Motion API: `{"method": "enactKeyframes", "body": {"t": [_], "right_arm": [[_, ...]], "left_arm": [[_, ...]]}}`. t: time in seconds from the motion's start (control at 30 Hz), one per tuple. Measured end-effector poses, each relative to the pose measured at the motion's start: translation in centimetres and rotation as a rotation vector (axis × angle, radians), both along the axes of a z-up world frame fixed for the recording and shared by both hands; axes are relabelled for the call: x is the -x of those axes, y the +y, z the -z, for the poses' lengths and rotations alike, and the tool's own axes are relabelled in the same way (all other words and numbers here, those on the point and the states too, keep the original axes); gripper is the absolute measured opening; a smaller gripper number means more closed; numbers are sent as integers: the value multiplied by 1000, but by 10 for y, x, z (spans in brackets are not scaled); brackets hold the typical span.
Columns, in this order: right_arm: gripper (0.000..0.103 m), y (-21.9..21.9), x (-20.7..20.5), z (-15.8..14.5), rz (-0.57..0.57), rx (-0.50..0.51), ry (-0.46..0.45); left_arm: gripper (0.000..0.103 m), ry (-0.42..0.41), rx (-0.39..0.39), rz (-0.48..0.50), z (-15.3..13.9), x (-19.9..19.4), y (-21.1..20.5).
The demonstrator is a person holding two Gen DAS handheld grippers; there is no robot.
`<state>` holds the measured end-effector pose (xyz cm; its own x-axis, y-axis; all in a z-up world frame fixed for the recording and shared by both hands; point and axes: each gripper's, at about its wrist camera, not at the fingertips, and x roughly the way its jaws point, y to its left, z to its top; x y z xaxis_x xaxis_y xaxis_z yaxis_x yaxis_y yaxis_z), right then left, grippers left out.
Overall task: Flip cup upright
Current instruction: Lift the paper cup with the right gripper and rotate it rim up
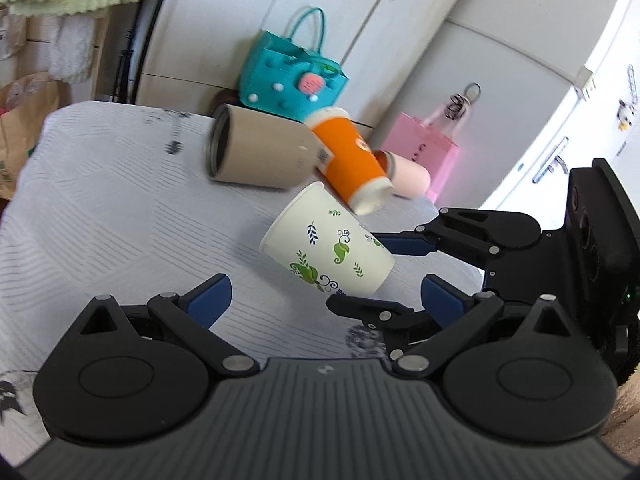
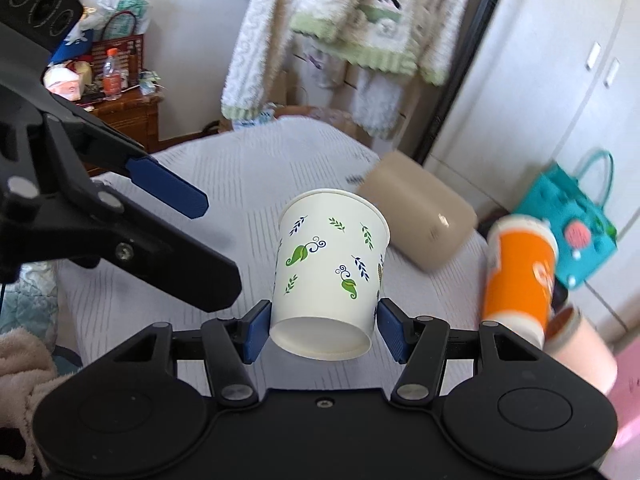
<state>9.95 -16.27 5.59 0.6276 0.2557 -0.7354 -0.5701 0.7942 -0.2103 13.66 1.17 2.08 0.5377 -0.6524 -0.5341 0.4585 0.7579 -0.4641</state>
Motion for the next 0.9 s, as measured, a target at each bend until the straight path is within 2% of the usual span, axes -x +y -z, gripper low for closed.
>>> {"method": "enactKeyframes", "body": {"t": [0.13, 0.27, 0.43, 0.6, 0.73, 0.77, 0.83, 0.9], "right_arm": [[63, -21, 7, 6, 45, -37, 27], [63, -42, 5, 12, 108, -129, 79], [63, -60, 4, 21, 196, -209, 99], [63, -73, 0, 30, 212, -263, 135], [64, -78, 4, 30, 204, -283, 134], [66, -80, 6, 30, 203, -287, 134], [84, -82, 9, 30, 188, -296, 127], [87, -83, 12, 26, 172, -298, 109]], "left_arm": [[102, 24, -4, 29, 2, 4, -18], [102, 48, 10, 48, 4, 2, -32], [102, 100, 19, 67, 10, -6, -49], [102, 154, 56, 64, 17, -17, -60], [102, 157, 55, 58, 17, -23, -69], [102, 154, 54, 59, 16, -23, -71], [101, 146, 51, 61, 16, -24, -75], [100, 142, 47, 59, 17, -25, -79]]}}
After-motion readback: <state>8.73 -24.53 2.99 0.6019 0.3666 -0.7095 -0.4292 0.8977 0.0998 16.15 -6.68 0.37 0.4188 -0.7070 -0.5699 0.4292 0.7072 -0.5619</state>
